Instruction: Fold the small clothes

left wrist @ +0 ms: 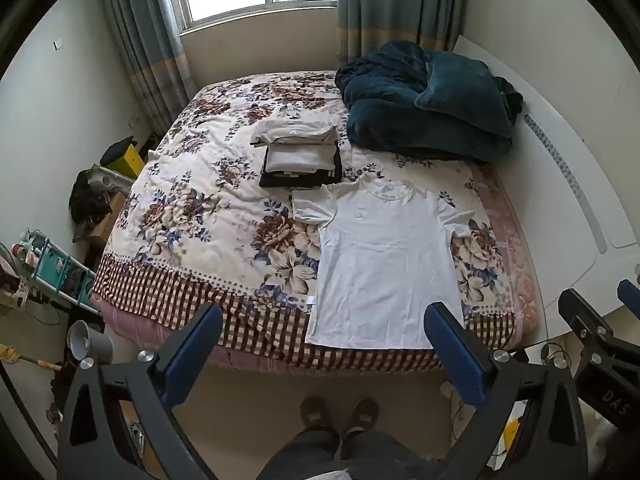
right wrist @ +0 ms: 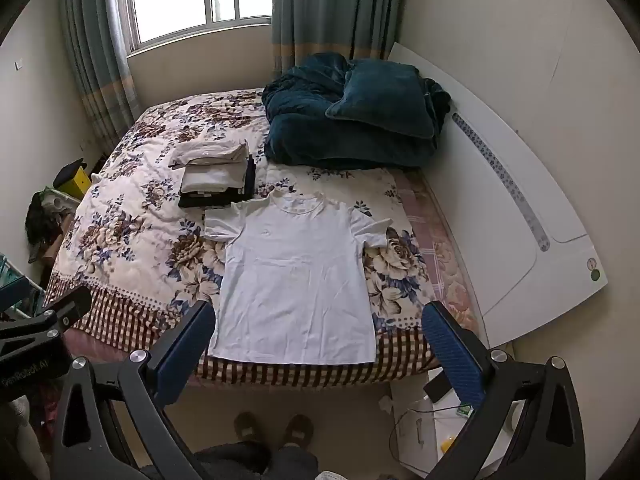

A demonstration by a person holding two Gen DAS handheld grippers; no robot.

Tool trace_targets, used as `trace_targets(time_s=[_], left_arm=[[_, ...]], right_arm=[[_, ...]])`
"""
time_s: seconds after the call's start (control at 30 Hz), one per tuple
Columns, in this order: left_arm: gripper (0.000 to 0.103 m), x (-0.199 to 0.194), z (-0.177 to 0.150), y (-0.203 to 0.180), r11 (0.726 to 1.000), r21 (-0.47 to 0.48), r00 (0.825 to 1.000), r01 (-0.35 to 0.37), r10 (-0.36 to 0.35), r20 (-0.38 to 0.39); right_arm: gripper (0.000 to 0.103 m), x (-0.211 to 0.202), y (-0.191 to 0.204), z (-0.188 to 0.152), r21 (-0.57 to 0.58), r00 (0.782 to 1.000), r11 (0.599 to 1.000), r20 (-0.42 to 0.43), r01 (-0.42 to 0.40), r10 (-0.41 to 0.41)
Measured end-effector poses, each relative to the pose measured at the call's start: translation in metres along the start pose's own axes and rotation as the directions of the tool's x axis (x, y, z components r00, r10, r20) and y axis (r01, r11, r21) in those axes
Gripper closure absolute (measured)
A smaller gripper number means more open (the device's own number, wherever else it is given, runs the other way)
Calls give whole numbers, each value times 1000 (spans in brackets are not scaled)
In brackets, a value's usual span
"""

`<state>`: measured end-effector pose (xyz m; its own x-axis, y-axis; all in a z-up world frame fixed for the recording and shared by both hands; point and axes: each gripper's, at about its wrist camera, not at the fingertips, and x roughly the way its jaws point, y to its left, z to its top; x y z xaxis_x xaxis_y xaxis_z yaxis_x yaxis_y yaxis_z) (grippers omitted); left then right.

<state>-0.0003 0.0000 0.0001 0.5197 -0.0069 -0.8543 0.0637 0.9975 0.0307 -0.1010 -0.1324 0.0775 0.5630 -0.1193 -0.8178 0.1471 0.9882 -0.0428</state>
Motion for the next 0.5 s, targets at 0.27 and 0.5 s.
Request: trace_targets(time_s=[0.27, 0.5], left_arm=[[0, -1, -1, 0, 1000, -4, 1000, 2, -2, 5], [0, -7, 1, 6, 1000, -6, 1000, -1, 1, 8]], right_arm=[[0, -5, 2, 1, -7, 1000, 1000, 3, 1, -1], [0, -7, 2, 2, -14, 1000, 1000, 2, -15, 15]])
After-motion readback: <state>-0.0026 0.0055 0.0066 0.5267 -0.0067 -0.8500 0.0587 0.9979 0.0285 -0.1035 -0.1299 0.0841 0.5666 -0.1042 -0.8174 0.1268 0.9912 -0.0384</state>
